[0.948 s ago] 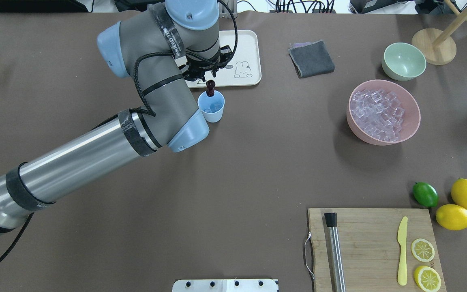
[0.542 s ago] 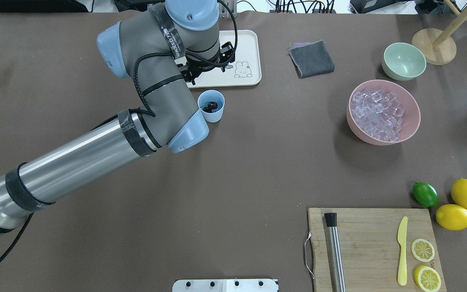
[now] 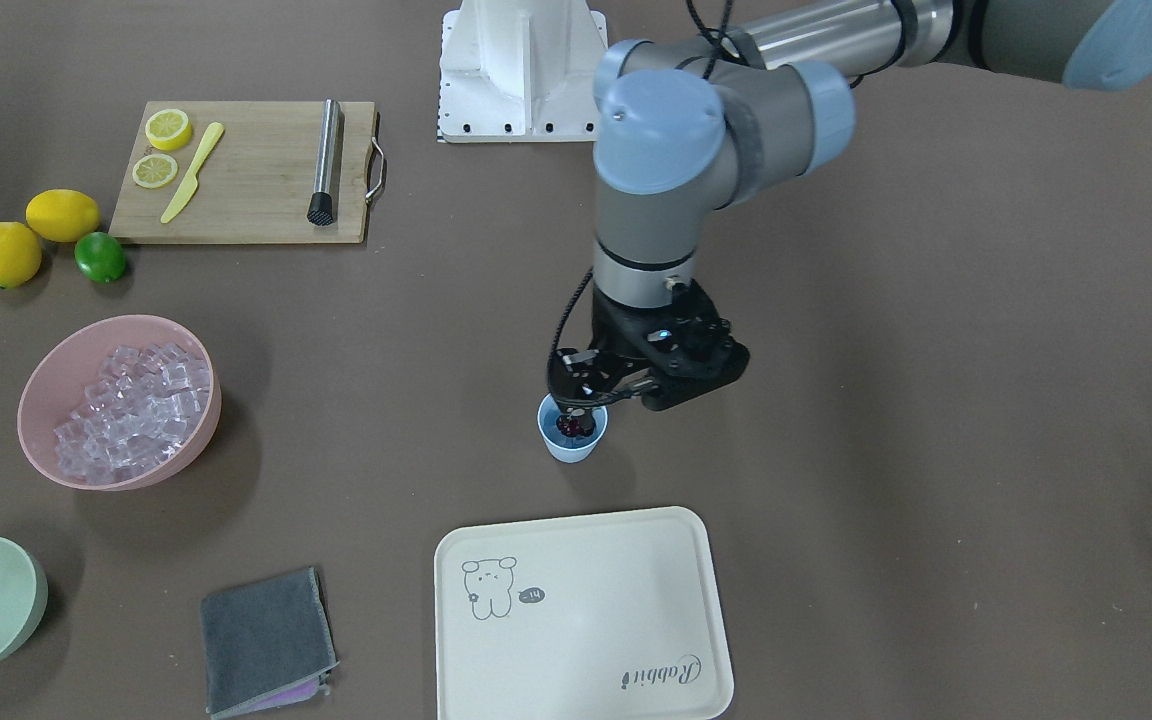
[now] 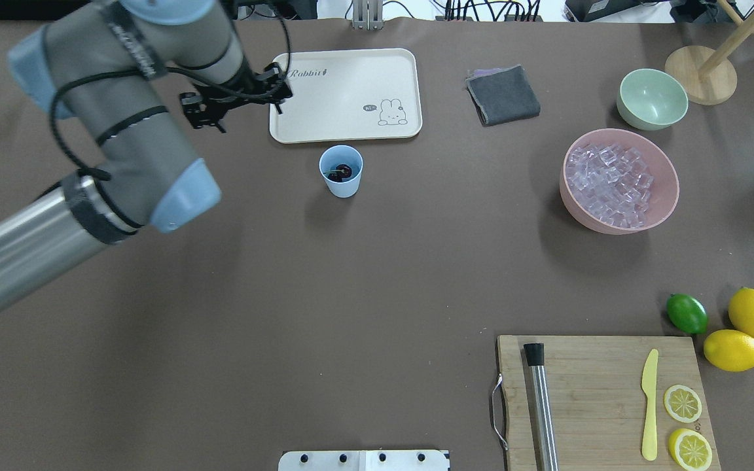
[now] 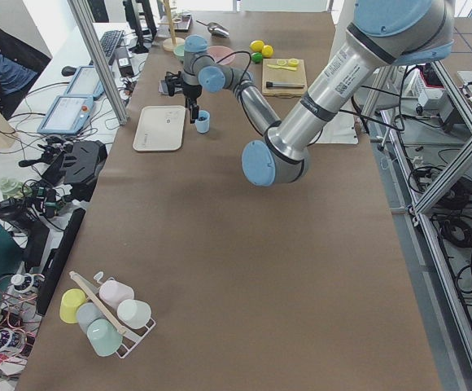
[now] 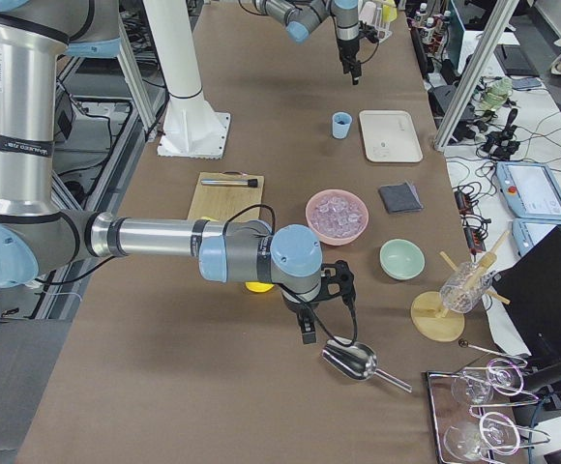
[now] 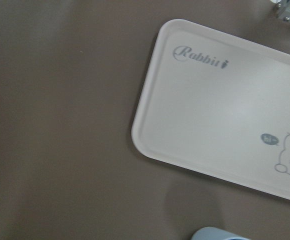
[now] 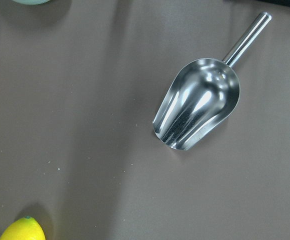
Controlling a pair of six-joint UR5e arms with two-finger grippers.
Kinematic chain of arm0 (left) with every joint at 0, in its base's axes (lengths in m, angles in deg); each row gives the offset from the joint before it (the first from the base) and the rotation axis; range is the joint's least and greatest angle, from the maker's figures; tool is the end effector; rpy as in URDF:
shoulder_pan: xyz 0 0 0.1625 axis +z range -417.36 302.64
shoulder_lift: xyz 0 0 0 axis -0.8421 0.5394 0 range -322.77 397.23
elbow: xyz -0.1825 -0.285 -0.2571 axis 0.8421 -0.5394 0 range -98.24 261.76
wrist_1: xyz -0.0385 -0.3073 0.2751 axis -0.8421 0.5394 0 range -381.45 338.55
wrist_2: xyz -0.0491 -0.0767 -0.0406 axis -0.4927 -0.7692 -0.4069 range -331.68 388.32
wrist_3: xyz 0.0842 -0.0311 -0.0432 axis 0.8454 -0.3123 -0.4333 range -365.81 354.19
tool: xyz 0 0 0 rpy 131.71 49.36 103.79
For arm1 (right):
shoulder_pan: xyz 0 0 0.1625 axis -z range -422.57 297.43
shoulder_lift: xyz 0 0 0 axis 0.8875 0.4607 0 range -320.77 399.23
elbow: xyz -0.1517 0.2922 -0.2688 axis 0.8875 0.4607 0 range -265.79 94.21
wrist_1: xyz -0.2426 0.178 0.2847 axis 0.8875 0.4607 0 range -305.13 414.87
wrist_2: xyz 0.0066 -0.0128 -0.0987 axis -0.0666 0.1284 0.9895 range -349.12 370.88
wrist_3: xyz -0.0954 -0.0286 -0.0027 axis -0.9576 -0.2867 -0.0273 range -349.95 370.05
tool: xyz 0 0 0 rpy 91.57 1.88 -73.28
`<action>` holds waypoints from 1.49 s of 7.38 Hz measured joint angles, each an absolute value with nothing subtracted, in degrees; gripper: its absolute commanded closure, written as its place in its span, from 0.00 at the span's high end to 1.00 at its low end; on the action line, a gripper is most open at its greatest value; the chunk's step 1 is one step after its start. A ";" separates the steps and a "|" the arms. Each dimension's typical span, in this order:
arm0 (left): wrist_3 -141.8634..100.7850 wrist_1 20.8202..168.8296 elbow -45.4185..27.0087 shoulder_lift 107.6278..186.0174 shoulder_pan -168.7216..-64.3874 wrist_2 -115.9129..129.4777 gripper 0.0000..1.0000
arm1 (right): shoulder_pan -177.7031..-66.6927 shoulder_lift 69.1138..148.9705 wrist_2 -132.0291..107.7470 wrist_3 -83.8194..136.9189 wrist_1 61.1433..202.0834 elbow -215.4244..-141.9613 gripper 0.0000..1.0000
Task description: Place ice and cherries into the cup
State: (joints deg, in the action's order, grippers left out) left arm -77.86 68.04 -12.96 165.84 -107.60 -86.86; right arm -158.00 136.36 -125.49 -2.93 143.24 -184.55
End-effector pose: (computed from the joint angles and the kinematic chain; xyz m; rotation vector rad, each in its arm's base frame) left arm 0.3681 -0.5847 0.2237 0.0659 0.8475 -0.3653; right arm 0.1029 -0.4350 0.6360 0.1829 -0.7907 -0.1474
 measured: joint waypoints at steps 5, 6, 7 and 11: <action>-42.62 70.39 -21.22 137.16 -130.14 -101.03 0.98 | -157.98 136.01 -125.43 -2.78 143.46 -184.26 0.99; -37.86 72.64 -20.63 132.19 -133.50 -103.13 0.98 | -157.98 136.01 -125.40 -2.78 143.46 -184.21 0.99; -35.17 75.09 -20.05 128.12 -136.57 -105.08 0.98 | -157.98 135.92 -125.24 -2.78 143.46 -184.14 0.99; -24.14 90.39 -16.72 115.70 -141.24 -108.11 0.98 | -157.97 135.87 -125.08 -2.78 143.48 -184.03 0.99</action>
